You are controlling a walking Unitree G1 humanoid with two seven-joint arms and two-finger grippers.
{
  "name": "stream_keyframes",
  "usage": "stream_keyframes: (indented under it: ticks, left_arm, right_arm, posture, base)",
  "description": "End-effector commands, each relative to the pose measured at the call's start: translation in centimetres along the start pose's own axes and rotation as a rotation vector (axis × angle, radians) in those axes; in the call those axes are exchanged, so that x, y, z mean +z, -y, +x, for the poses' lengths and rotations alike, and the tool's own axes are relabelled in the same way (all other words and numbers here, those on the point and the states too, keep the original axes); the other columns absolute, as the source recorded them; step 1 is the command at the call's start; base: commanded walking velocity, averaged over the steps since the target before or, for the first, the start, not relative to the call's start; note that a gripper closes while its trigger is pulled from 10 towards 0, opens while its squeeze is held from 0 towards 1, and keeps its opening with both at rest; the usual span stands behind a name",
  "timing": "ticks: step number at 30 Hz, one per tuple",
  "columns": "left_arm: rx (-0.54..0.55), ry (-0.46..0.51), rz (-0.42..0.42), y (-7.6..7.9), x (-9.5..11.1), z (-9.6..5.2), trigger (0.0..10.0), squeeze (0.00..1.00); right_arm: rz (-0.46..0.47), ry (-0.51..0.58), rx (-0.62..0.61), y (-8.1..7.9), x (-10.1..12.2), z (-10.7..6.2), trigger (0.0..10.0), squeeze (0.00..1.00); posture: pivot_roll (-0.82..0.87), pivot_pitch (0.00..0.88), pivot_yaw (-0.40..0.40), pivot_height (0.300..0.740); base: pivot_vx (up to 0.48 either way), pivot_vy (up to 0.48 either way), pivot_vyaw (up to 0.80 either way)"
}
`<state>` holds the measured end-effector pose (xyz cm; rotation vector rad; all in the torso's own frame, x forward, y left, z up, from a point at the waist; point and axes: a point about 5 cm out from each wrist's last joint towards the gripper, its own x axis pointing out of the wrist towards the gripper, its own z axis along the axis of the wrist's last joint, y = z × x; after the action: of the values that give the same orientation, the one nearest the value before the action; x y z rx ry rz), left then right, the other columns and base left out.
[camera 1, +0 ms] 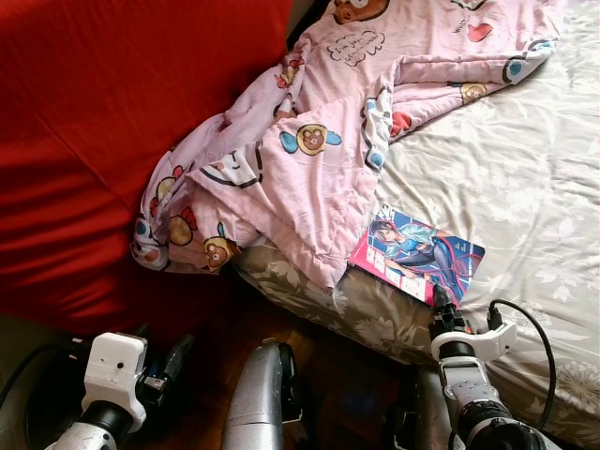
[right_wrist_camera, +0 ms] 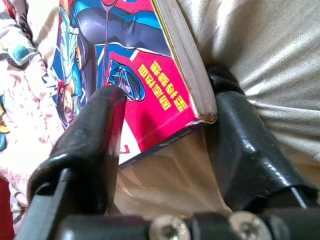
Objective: Clean up the room
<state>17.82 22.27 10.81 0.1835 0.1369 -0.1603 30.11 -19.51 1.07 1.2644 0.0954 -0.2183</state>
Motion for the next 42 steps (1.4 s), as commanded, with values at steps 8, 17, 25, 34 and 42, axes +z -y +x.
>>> stream_keyframes:
  ticks: [8,17,25,34,42]
  left_arm:
    - [0.007,-0.032,0.01,-0.1,-0.9,-0.2,10.0,0.0]
    - [0.003,-0.044,0.004,0.3,-1.6,0.3,10.0,0.0]
    - [-0.004,-0.029,-0.026,1.5,-2.6,2.5,10.0,0.0]
    - [0.013,-0.007,-0.065,2.7,-3.8,5.9,10.0,0.0]
    - [0.075,-0.052,-0.126,2.8,-6.1,7.4,10.0,0.0]
  right_arm:
    - [-0.001,-0.058,-0.021,1.0,-1.3,-0.8,0.0,0.0]
    - [-0.001,-0.005,-0.061,1.8,-0.9,-1.3,0.0,0.0]
    - [-0.059,0.101,-0.034,1.0,-0.4,-1.1,0.0,0.0]
    - [-0.314,0.218,0.051,-0.2,0.6,-2.2,0.0,0.0]
    - [-0.637,0.241,0.155,-3.0,1.9,-3.1,10.0,0.0]
  posture:
    - [0.29,0.309,0.162,0.608]
    - [0.25,0.304,0.153,0.608]
    - [0.15,0.248,0.119,0.608]
    - [0.05,0.145,0.064,0.608]
    - [-0.02,0.051,0.032,0.608]
  base:
    - [0.0,0.0,0.0]
    - [0.0,0.0,0.0]
    - [0.0,0.0,0.0]
    - [0.0,0.0,0.0]
    - [0.0,0.0,0.0]
